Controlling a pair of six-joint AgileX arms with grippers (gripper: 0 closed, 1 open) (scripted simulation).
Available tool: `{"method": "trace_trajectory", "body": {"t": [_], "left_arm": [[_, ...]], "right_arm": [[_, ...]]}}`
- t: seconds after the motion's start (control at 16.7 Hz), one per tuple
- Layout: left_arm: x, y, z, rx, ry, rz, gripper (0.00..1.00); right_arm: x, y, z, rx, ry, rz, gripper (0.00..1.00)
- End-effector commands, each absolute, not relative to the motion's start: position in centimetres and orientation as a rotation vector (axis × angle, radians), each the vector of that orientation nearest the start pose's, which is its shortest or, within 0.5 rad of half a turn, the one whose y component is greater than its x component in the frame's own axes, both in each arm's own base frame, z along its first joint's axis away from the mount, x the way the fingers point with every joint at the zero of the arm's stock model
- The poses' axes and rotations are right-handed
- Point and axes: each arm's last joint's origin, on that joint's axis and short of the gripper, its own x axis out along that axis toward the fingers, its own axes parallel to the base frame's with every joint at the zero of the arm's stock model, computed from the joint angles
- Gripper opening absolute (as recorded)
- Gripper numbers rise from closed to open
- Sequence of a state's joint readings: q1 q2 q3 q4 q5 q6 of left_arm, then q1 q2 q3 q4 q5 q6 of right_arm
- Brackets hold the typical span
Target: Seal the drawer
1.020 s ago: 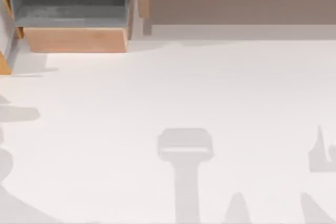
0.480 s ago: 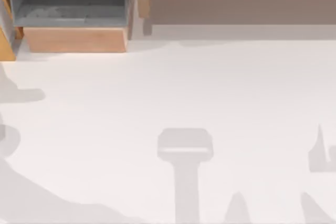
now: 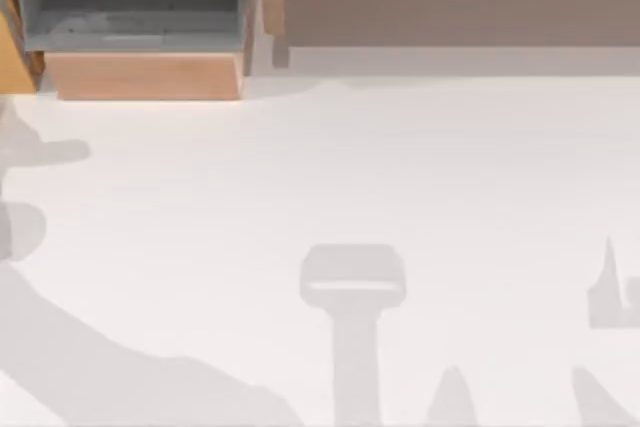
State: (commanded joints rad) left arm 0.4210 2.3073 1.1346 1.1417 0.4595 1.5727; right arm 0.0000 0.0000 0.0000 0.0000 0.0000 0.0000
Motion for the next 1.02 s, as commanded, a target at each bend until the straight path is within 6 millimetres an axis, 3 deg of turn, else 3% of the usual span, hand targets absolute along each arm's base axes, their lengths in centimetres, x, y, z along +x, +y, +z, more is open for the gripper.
{"method": "trace_trajectory", "body": {"t": [0.24, 0.48, 1.02], "left_arm": [[43.7, 17.3, 8.9, 1.547, 0.01, -0.029, 0.0], [43.9, 17.3, 8.9, 1.547, 0.01, -0.029, 0.0], [43.9, 17.3, 8.9, 1.547, 0.01, -0.029, 0.68]], "right_arm": [[10.6, -0.1, 16.0, 0.0, 0.0, 0.0, 1.0], [10.6, -0.1, 16.0, 0.0, 0.0, 0.0, 1.0], [10.6, -0.1, 16.0, 0.0, 0.0, 0.0, 1.0]]}}
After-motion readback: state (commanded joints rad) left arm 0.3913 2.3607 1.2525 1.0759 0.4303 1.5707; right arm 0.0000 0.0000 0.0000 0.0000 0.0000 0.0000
